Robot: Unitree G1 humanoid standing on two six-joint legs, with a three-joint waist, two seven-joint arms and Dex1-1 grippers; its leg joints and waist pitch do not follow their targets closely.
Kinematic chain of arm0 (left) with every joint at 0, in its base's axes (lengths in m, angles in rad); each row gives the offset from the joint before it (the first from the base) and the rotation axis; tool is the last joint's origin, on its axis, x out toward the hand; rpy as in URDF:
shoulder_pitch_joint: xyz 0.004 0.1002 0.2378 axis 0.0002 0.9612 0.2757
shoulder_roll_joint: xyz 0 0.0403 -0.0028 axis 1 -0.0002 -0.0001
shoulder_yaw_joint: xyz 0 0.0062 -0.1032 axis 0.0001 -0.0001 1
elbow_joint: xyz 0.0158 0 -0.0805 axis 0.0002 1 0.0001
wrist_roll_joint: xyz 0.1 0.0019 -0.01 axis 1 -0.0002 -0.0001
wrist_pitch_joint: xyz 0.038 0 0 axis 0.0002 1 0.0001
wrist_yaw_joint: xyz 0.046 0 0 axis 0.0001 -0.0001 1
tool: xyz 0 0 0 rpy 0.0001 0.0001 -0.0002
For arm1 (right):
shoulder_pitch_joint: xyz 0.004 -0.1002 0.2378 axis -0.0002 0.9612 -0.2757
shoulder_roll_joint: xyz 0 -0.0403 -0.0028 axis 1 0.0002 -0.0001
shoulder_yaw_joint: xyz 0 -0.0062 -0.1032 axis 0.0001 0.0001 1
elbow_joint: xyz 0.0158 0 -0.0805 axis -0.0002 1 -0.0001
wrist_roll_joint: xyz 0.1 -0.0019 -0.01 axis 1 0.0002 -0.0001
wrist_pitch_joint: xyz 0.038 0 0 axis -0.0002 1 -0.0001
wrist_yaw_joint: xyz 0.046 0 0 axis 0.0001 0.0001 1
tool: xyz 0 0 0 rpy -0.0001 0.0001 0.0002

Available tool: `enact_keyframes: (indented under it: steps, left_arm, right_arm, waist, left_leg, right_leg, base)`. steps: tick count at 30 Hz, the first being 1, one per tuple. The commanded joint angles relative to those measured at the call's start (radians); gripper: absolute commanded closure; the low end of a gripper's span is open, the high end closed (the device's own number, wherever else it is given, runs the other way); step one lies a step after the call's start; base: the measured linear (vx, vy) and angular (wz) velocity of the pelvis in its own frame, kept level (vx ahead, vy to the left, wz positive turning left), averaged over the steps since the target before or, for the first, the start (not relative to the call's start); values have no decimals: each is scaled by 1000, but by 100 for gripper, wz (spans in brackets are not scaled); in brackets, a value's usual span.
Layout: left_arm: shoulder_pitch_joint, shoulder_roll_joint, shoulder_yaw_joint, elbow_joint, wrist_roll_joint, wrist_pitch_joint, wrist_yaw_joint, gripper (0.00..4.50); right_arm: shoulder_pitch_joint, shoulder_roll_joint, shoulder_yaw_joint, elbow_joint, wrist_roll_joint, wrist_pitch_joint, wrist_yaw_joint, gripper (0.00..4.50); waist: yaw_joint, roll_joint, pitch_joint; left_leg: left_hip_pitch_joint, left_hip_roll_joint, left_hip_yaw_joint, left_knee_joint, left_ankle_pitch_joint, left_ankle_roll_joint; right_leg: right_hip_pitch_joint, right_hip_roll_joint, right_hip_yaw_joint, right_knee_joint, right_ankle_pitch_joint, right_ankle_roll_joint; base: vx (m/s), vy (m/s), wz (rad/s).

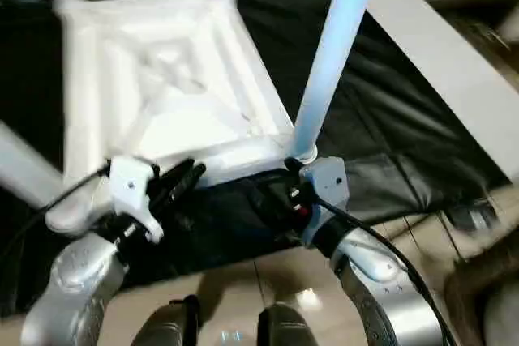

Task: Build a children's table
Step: Rotate leg to tighten, then flip table

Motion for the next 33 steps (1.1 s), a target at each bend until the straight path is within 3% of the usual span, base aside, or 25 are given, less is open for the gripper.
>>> enact_keyframes:
  steps: [1, 2, 3, 4, 5, 6, 7, 8, 9, 10, 11, 12, 14, 15, 16, 17, 18, 19, 21, 22, 23, 24, 26, 29, 33]
  left_arm:
    - [11, 5, -23, -22, 16, -5, 10, 368]
    - [27, -12, -18, -26, -19, 37, 11, 368]
    - [42, -15, -18, -32, -38, 51, 7, 368]
    - [61, -8, -22, -36, -35, 39, 8, 368]
    - [70, -3, -23, -35, -24, 26, 13, 368]
    - [73, -2, -22, -34, -23, 24, 14, 368]
    - [94, 2, -11, -29, -16, 5, 27, 368]
    - [104, -2, 7, -24, -7, 0, 49, 368]
    - [115, -7, 27, -17, 4, -7, 77, 348]
    - [125, -12, 47, -17, -4, -31, 91, 348]
    - [139, -27, 90, -22, -8, -42, 128, 337]
    - [145, -37, 117, -26, -13, -44, 152, 329]
    - [150, -43, 154, -37, -9, -44, 186, 310]
    - [149, -33, 191, -47, -7, -61, 209, 300]
    - [149, -32, 193, -48, -7, -62, 210, 294]
    - [146, -32, 207, -51, -8, -64, 220, 288]
    - [144, -34, 218, -52, -15, -65, 228, 281]
    - [139, -40, 238, -54, -20, -75, 245, 272]
    - [144, -52, 251, -63, -27, -85, 262, 262]
    - [153, -56, 254, -69, -30, -82, 264, 248]
    - [162, -58, 256, -74, -36, -80, 265, 242]
    - [164, -58, 256, -75, -38, -80, 265, 233]
    - [162, -54, 257, -71, -45, -83, 268, 218]
    - [123, -39, 281, -45, -27, -88, 294, 199]
    - [89, -26, 310, -27, -15, -83, 317, 177]
  right_arm:
    - [7, 0, 5, -7, -4, -10, 10, 0]
    - [6, 4, 3, -1, -4, -11, 9, 0]
    - [8, 11, -6, 10, 3, -4, -1, 0]
    - [11, 15, -15, 26, 0, -13, -10, 0]
    - [13, 9, -12, 32, -6, -26, -4, 0]
    - [14, 8, -11, 33, -6, -27, -3, 0]
    - [17, -3, -6, 39, -11, -31, 5, 0]
    - [18, -3, -6, 41, -8, -34, 7, 0]
    - [19, -2, -6, 46, -3, -40, 9, 0]
    - [18, -4, -5, 47, 5, -47, 18, 0]
    - [17, -8, -1, 49, 8, -53, 27, 0]
    - [15, -10, 2, 51, 8, -56, 33, 0]
    - [13, -6, 4, 56, 8, -60, 39, 0]
    - [8, -4, 19, 67, 7, -72, 50, 0]
    - [8, -4, 20, 68, 7, -73, 50, 0]
    - [6, -2, 25, 72, 8, -76, 53, 0]
    - [5, -1, 32, 74, 13, -76, 58, 0]
    - [5, -3, 50, 74, 17, -80, 72, 0]
    - [10, -3, 65, 74, 20, -86, 84, 0]
    - [14, -4, 72, 75, 18, -89, 89, 0]
    - [17, -6, 80, 77, 14, -93, 96, 0]
    - [17, -7, 82, 78, 12, -95, 98, 0]
    - [16, -8, 86, 89, 15, -107, 110, 0]
    - [7, -8, 88, 104, 17, -113, 112, 0]
    - [1, -13, 96, 116, 16, -122, 123, 0]
  waist:
    - [-1, -21, -34]
    - [-3, -28, -33]
    - [3, -11, -41]
    - [-12, -3, -55]
    - [-5, 11, -57]
    - [-2, 20, -68]
    - [-17, 1, -82]
    - [-18, -12, -83]
    - [36, -56, -60]
    - [33, -42, -63]
    - [48, -47, -66]
    - [42, -63, -62]
    - [48, -47, -69]
    - [45, -32, -67]
    - [26, -4, -55]
    - [3, 26, -68]
    - [1, 39, -66]
    - [6, 42, -66]
    - [8, 16, -62]
    - [13, 4, -62]
    - [18, -9, -61]
    - [21, 0, -63]
    - [12, 4, -78]
    - [5, 14, -81]
    - [8, 10, -84]
  left_leg:
    - [-1, 10, 95, 159, -153, -3]
    - [-9, 33, 107, 165, -173, -51]
    - [7, 45, 104, 136, -205, -47]
    - [85, 56, 105, 23, -224, -26]
    - [126, 115, 84, -74, -189, -9]
    - [143, 207, 26, -118, -220, 30]
    - [148, 299, -1, -163, -257, 87]
    - [144, 261, 20, -165, -266, 94]
    - [65, 77, 79, 41, -195, -18]
    - [37, 51, 50, 73, -123, -55]
    - [30, 15, 62, 60, -47, -86]
    - [33, 16, 64, 45, -25, -76]
    - [67, 17, 75, -19, 38, -46]
    - [80, 45, 76, -77, 41, -27]
    - [111, 111, 48, -142, -102, -26]
    - [126, 208, -1, -189, -373, -49]
    - [121, 245, -16, -228, -531, -70]
    - [106, 253, -18, -268, -727, -104]
    - [129, 173, 22, -230, -745, -169]
    - [118, 129, 42, -172, -571, -180]
    - [107, 123, 47, -153, -397, -144]
    - [108, 126, 44, -152, -366, -141]
    - [97, 148, 45, -183, -327, -133]
    - [95, 161, 48, -195, -338, -125]
    - [90, 156, 56, -192, -329, -113]
  right_leg:
    - [30, -204, 41, -239, -635, -229]
    - [53, -222, -14, -235, -669, -150]
    - [63, -226, -5, -228, -631, -129]
    - [42, -175, 34, -237, -553, -3]
    - [48, -137, 3, -231, -432, 131]
    - [43, -133, -2, -203, -324, 180]
    - [39, -176, 38, -71, -98, 166]
    - [36, -202, 72, -52, -36, 129]
    - [60, -324, 202, -218, -437, 252]
    - [81, -300, 181, -202, -514, 318]
    - [77, -217, 115, -195, -472, 464]
    - [66, -201, 102, -196, -428, 465]
    - [60, -161, 74, -218, -375, 383]
    - [61, -138, 54, -230, -411, 295]
    - [47, -112, 9, -243, -470, 227]
    - [61, -103, 10, -190, -369, 159]
    - [70, -95, 15, -125, -263, 119]
    - [66, -85, 33, -44, -60, 80]
    - [33, -122, 83, -113, -195, 59]
    - [27, -180, 106, -188, -523, 57]
    - [32, -195, 112, -217, -701, 82]
    - [33, -193, 107, -220, -708, 80]
    - [44, -145, 88, -190, -462, 40]
    - [44, -137, 93, -168, -228, -26]
    - [50, -146, 99, -167, -205, -43]
  base:
    - [-95, -210, 45]
    - [-76, -164, 41]
    - [-88, -158, 56]
    - [-88, -158, 56]
    - [-107, -164, 42]
    - [-75, -133, 11]
    - [-75, -133, 11]
    - [-55, -95, 4]
    - [0, 0, 0]
    - [-43, -86, -15]
    - [-45, -47, -26]
    - [-45, -47, -26]
    - [-61, 29, -7]
    - [-81, 94, -7]
    - [-52, 78, -4]
    - [-33, 106, 2]
    - [-37, 99, 11]
    - [-37, 99, 11]
    - [-8, 30, 7]
    - [0, 0, 0]
    - [-15, 61, -8]
    - [-15, 61, -8]
    - [-20, 65, -3]
    - [-6, 20, 0]
    - [0, 0, 0]
